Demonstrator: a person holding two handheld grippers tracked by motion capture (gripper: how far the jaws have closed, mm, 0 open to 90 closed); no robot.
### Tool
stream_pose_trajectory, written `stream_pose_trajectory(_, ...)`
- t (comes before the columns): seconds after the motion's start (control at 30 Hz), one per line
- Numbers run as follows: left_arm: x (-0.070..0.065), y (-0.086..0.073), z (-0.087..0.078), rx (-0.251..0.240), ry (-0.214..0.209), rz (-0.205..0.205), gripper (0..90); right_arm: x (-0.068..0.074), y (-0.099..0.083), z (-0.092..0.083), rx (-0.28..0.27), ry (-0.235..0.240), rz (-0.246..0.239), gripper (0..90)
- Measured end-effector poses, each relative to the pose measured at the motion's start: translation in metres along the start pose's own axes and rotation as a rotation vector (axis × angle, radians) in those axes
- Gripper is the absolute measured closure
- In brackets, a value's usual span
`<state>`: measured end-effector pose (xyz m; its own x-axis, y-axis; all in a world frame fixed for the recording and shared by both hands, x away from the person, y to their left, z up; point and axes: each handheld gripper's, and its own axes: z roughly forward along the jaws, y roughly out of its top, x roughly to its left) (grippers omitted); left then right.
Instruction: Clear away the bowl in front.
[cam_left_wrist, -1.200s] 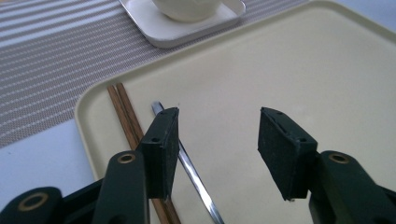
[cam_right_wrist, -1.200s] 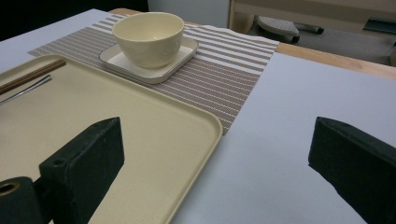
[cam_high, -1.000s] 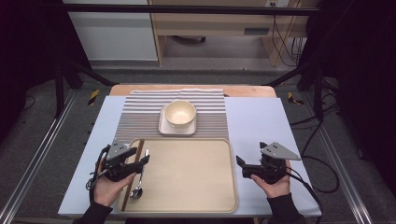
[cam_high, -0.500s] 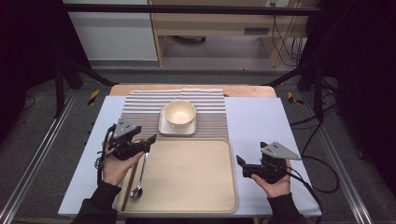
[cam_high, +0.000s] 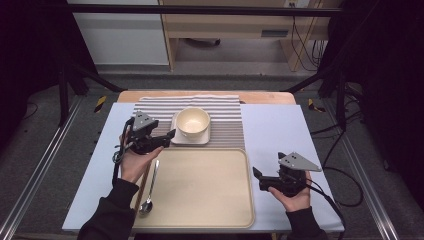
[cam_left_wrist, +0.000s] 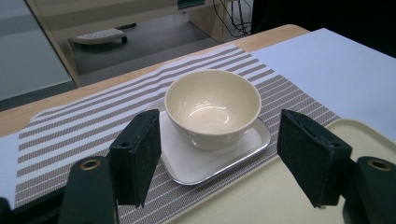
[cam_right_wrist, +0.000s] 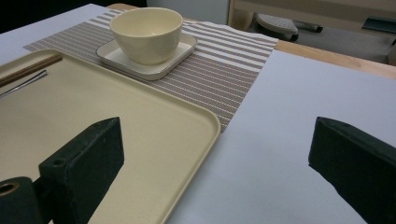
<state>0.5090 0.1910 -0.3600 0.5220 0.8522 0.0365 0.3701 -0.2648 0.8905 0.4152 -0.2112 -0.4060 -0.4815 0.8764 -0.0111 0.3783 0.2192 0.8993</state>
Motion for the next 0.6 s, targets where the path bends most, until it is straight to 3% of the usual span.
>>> stream_pose_trajectory(0.33,0.011,0.007,0.028,0.01,0.024,0.021,25.1,0.0,0.0,0.001,-0.001,0.003,-0.001,3.7)
stream_pose_trajectory(0.4,0.013,0.008,0.034,0.005,0.023,0.003,24.7,0.0,0.0,0.0,-0.001,0.004,0.002,3.7)
stream_pose_trajectory(0.6,0.018,0.01,0.05,0.02,0.029,0.005,24.1,0.0,0.0,0.0,-0.002,0.007,0.002,3.7)
